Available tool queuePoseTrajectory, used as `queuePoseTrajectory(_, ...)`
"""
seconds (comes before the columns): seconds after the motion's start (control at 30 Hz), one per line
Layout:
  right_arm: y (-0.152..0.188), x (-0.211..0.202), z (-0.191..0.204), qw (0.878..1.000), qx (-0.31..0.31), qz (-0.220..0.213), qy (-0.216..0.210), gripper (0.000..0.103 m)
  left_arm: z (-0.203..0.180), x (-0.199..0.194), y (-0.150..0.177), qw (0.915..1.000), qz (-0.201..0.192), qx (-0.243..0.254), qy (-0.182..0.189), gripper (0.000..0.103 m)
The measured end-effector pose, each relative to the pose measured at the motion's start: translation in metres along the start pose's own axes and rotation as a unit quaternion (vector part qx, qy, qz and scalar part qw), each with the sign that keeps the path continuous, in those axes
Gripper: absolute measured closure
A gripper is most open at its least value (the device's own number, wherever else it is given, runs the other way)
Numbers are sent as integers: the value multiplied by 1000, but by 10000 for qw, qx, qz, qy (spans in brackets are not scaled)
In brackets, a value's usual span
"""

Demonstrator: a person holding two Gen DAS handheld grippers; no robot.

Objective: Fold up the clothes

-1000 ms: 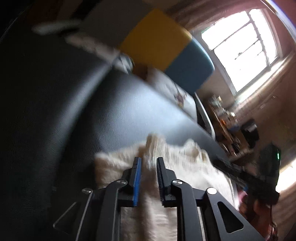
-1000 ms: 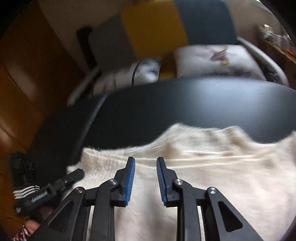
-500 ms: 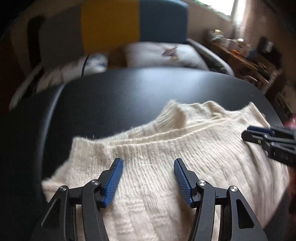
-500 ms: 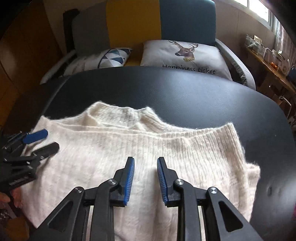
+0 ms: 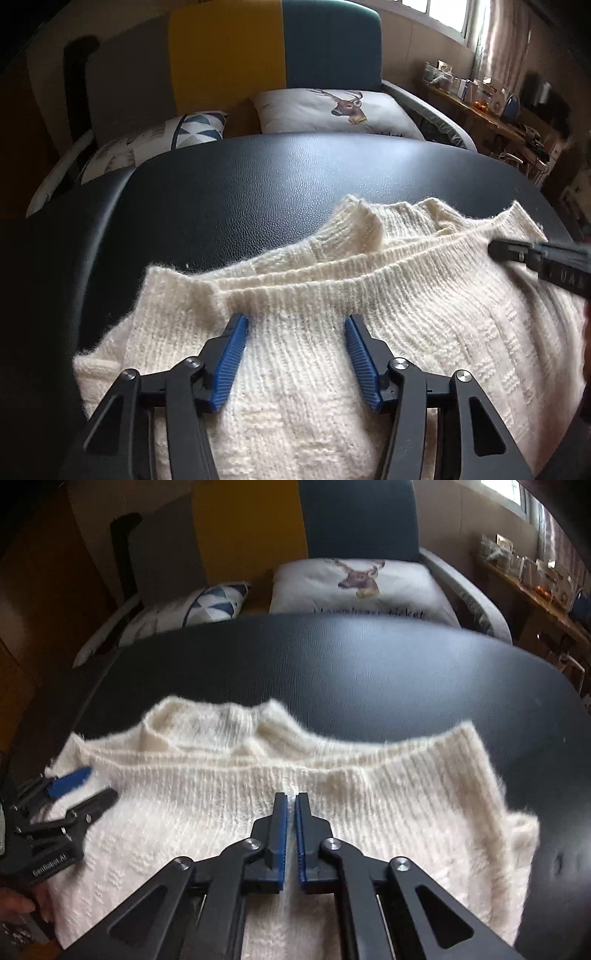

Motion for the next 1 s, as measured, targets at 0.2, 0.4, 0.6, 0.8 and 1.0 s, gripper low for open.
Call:
queuePoseTrajectory(0.2, -9, 17, -1, 9999, 28, 95, 56, 103, -2, 4, 0, 10000, -22, 2, -5, 47)
queuePoseTrajectory(0.4, -13, -8, -15, 9963, 594, -337, -522, 90, 1, 6, -7, 9996, 249, -128, 8, 50)
queuePoseTrajectory(0.6, 2, -19, -55, 9987, 449, -184, 122, 81, 0, 11, -18, 9991, 383, -59, -163, 88)
queuePoseTrajectory(0.8, 8, -13, -63, 9987, 303, -203, 359, 82, 2, 8, -26, 9995, 269, -162, -82, 97)
queuePoseTrajectory(1.0, 15, -18, -69, 9970, 544, -537, 152, 82, 7, 4, -45, 9999, 46, -88, -119, 98)
Point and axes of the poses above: each gripper's, at about its wrist camera, not at the fingertips, and x roughly the way its jaws point, z to its left, y to its underside, the point moved 8 cm from there along x, roughly the way its jaws point, and after that the axes turned 7 degrees about x, right-handed, at the moved point
